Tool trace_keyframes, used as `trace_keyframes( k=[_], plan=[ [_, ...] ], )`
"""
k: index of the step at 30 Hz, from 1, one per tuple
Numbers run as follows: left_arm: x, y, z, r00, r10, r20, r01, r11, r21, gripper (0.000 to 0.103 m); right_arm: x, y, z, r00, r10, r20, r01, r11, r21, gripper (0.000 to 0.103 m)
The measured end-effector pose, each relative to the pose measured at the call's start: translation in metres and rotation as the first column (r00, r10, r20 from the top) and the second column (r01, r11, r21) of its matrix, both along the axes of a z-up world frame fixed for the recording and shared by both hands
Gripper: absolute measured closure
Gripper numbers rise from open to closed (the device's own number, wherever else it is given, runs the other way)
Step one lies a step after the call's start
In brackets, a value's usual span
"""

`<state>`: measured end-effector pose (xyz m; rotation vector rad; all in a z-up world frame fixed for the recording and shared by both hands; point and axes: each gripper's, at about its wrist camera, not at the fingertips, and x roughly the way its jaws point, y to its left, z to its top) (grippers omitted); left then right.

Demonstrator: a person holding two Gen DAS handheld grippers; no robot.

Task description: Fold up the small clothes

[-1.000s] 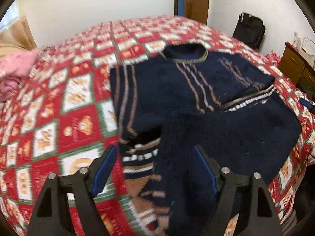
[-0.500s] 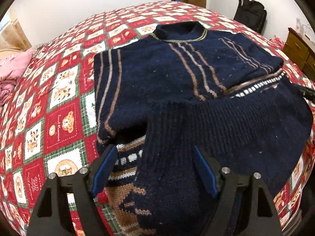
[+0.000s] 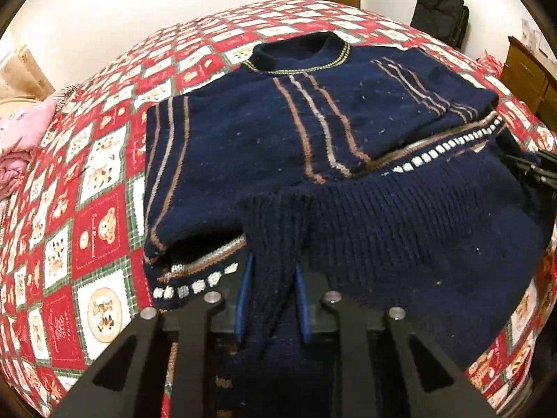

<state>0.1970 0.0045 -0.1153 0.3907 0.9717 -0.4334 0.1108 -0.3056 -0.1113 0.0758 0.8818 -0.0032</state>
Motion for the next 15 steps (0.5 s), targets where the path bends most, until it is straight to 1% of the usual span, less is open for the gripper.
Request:
trace_keyframes(
  k=[2,4,5,6,7,8,10,12,14,15],
  plan=[
    [0.002,0.003,0.0,1.0,0.017,-0.005,-0.017,1.0,-0.024,0.078,0.001,-0.006,-0.001,1.0,-0.022,-0.004,0.022,0.998,0.051,0.07],
    [0.006,0.012,0.0,0.998,0.051,-0.032,-0.054,0.995,-0.085,0.078,0.002,-0.01,-0.002,0.999,-0.038,-0.009,0.039,0.994,0.098,0.07],
    [0.006,0.015,0.0,0.997,0.062,-0.04,-0.066,0.992,-0.106,0.078,0.002,-0.01,-0.001,0.999,-0.038,-0.012,0.039,0.994,0.098,0.071],
    [0.006,0.018,0.001,0.996,0.072,-0.045,-0.078,0.989,-0.126,0.083,0.001,-0.007,-0.001,0.999,-0.034,-0.013,0.036,0.995,0.088,0.074],
    [0.005,0.022,0.002,0.995,0.083,-0.047,-0.089,0.985,-0.148,0.086,0.0,-0.004,0.001,1.0,-0.023,-0.017,0.024,0.997,0.075,0.088],
    [0.002,0.025,0.003,0.995,0.093,-0.046,-0.1,0.981,-0.169,0.091,-0.002,-0.002,0.003,1.0,-0.006,-0.021,0.007,0.996,0.088,0.091],
    [-0.004,0.029,0.008,0.994,0.098,-0.044,-0.105,0.974,-0.201,0.093,-0.007,0.0,0.009,1.0,-0.007,-0.018,0.009,0.995,0.095,0.091],
    [-0.011,0.033,0.015,0.994,0.098,-0.037,-0.104,0.967,-0.234,0.094,-0.013,0.001,0.018,1.0,-0.009,0.007,0.008,0.994,0.108,0.091],
    [-0.022,0.041,0.031,0.996,0.093,-0.014,-0.093,0.954,-0.285,0.094,-0.022,0.001,0.035,0.999,-0.006,0.05,-0.001,0.992,0.125,0.091],
    [-0.025,0.043,0.037,0.996,0.091,-0.001,-0.087,0.951,-0.298,0.094,-0.026,0.001,0.045,0.997,0.002,0.073,-0.011,0.992,0.125,0.091]
  ],
)
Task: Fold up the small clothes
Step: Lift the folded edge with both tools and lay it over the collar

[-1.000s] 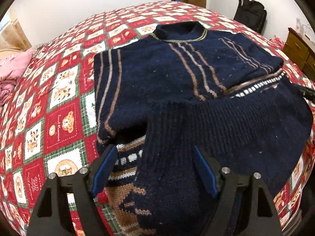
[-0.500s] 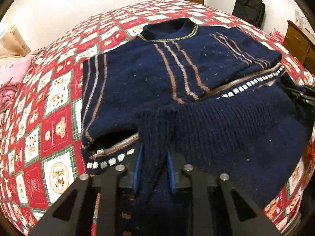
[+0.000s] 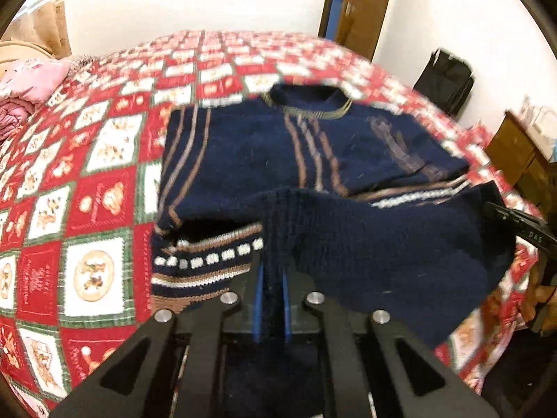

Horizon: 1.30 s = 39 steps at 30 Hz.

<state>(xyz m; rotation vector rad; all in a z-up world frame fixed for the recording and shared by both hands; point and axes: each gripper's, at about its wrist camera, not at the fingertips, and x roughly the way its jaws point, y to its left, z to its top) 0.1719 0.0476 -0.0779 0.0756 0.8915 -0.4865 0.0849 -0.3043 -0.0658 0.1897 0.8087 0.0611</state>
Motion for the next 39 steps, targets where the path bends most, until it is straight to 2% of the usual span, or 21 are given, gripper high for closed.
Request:
trace_keyframes(
  k=[3,7,13,18,21,24,27,29,31,36,39],
  plan=[
    [-0.007,0.008,0.025,0.999,0.012,0.051,-0.01,0.999,-0.043,0.094,-0.007,0.002,0.031,0.998,0.01,0.068,-0.009,1.0,-0.009,0.092],
    [-0.001,0.011,0.049,0.995,0.033,0.094,-0.024,0.995,-0.092,0.094,-0.004,0.006,0.058,0.992,0.019,0.129,-0.014,0.999,-0.038,0.092],
    [0.019,0.009,0.056,0.992,0.058,0.114,-0.046,0.994,-0.1,0.094,0.018,0.003,0.069,0.989,0.005,0.15,0.003,0.999,-0.054,0.092],
    [0.049,0.012,0.076,0.986,0.104,0.126,-0.088,0.987,-0.132,0.094,0.046,-0.002,0.098,0.979,0.018,0.203,-0.001,0.997,-0.082,0.092],
    [0.076,0.013,0.084,0.981,0.147,0.127,-0.129,0.981,-0.146,0.094,0.08,0.0,0.119,0.971,0.038,0.234,-0.007,0.991,-0.131,0.092],
    [0.106,0.009,0.085,0.974,0.188,0.125,-0.169,0.975,-0.145,0.094,0.115,-0.002,0.124,0.968,0.032,0.247,0.01,0.986,-0.168,0.092],
    [0.137,0.002,0.078,0.967,0.224,0.121,-0.209,0.97,-0.124,0.094,0.163,-0.007,0.108,0.973,0.007,0.23,0.035,0.984,-0.177,0.092],
    [0.16,-0.003,0.064,0.965,0.243,0.097,-0.232,0.966,-0.113,0.094,0.185,-0.011,0.091,0.977,-0.015,0.215,0.055,0.982,-0.179,0.092],
    [0.183,-0.01,0.043,0.962,0.265,0.063,-0.26,0.962,-0.084,0.094,0.214,-0.013,0.062,0.983,-0.044,0.179,0.081,0.976,-0.203,0.092],
    [0.22,-0.025,-0.001,0.955,0.298,0.0,-0.298,0.955,-0.001,0.094,0.251,-0.012,0.001,0.99,-0.078,0.117,0.111,0.944,-0.312,0.092],
    [0.227,-0.03,-0.022,0.952,0.304,-0.038,-0.302,0.952,0.05,0.092,0.26,-0.012,-0.023,0.994,-0.089,0.065,0.106,0.936,-0.337,0.092]
  ],
)
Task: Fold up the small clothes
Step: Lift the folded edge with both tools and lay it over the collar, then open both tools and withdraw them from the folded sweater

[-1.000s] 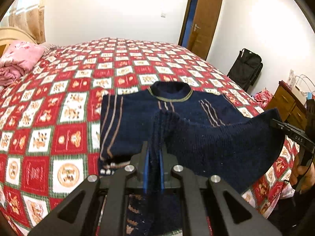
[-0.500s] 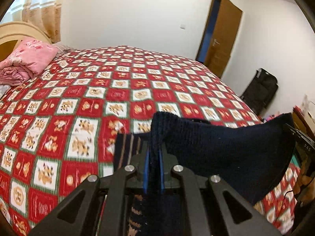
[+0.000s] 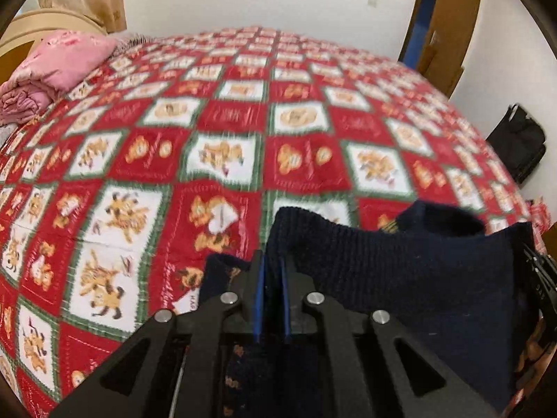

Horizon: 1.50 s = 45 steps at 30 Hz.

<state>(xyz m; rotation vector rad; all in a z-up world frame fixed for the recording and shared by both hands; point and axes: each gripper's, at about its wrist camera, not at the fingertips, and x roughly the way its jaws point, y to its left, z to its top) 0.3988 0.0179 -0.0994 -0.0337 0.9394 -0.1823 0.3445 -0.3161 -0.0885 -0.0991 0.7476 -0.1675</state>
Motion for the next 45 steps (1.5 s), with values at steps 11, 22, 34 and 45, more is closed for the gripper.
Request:
trace_keyframes(
  k=[11,22,34,45],
  plan=[
    [-0.029,0.02,0.052,0.998,-0.035,0.053,0.033,0.998,0.05,0.035,-0.045,-0.049,0.044,0.988,-0.139,0.07,0.112,0.948,0.299,0.084],
    [-0.166,0.034,0.035,0.995,-0.03,0.095,0.015,0.988,0.153,0.03,-0.211,0.021,0.033,0.999,0.043,0.012,-0.045,0.968,0.245,0.052],
    [-0.164,0.031,-0.023,0.999,0.053,-0.008,-0.051,0.983,0.179,0.024,-0.209,0.015,-0.026,0.993,-0.036,-0.108,0.066,0.955,0.29,0.051],
    [-0.216,0.024,0.007,0.997,0.036,0.063,-0.049,0.974,0.221,0.025,-0.253,0.044,0.017,0.994,-0.075,-0.083,0.096,0.952,0.29,0.051]
  ],
)
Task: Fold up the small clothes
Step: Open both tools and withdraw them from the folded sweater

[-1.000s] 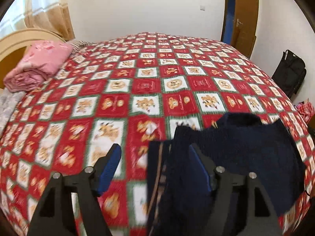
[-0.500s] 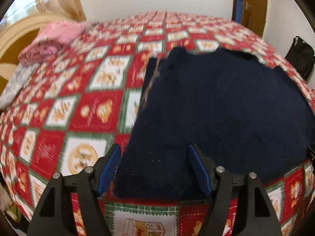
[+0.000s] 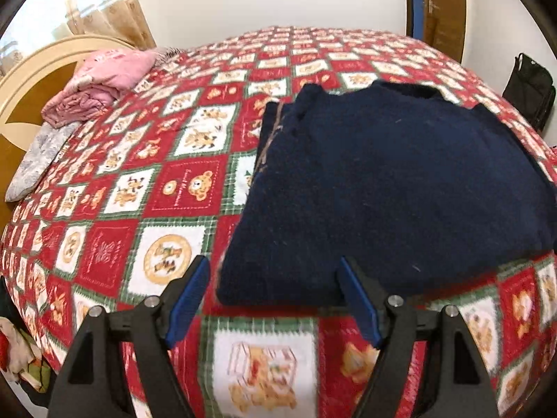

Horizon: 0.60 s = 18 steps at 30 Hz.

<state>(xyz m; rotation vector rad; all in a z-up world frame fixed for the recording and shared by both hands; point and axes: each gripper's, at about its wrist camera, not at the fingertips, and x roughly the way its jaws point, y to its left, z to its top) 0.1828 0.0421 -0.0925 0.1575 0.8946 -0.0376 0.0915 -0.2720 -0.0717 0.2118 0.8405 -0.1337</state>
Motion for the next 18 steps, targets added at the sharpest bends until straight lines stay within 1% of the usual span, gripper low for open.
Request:
trace_keyframes(
  k=[2,3,6,8,10,13,16,18],
  plan=[
    [-0.015,-0.004,0.007,1.0,-0.007,0.024,0.008,1.0,-0.011,0.024,-0.008,0.01,0.008,1.0,0.021,0.023,-0.022,0.999,0.046,0.05],
    [-0.019,-0.006,0.009,0.999,-0.013,0.035,0.014,1.0,-0.012,0.019,-0.013,0.016,0.012,0.999,0.028,0.032,-0.031,0.994,0.1,0.049],
    [-0.039,-0.012,0.017,0.996,-0.031,0.08,0.031,1.0,0.002,0.006,-0.019,0.027,0.016,0.999,0.043,0.022,-0.047,0.982,0.182,0.048],
    [-0.047,-0.015,0.019,0.995,-0.042,0.09,0.042,0.999,0.003,0.004,-0.021,0.037,0.014,0.998,0.063,-0.003,-0.061,0.975,0.214,0.048],
    [-0.05,-0.014,0.018,0.996,-0.042,0.084,0.041,0.999,0.009,0.004,-0.024,0.049,0.009,0.996,0.083,-0.032,-0.072,0.966,0.247,0.048],
    [-0.054,-0.01,0.017,0.998,-0.016,0.058,0.016,1.0,0.008,0.003,-0.027,0.058,0.003,0.994,0.091,-0.058,-0.073,0.963,0.258,0.048],
    [-0.057,-0.006,0.017,0.999,-0.019,0.041,0.021,0.999,-0.03,0.003,-0.031,0.059,0.001,0.995,0.083,-0.052,-0.066,0.962,0.264,0.048],
    [-0.06,-0.008,0.018,0.999,-0.023,0.035,0.025,0.999,-0.038,0.003,-0.035,0.056,0.003,0.998,0.059,-0.031,-0.049,0.964,0.263,0.048]
  ],
)
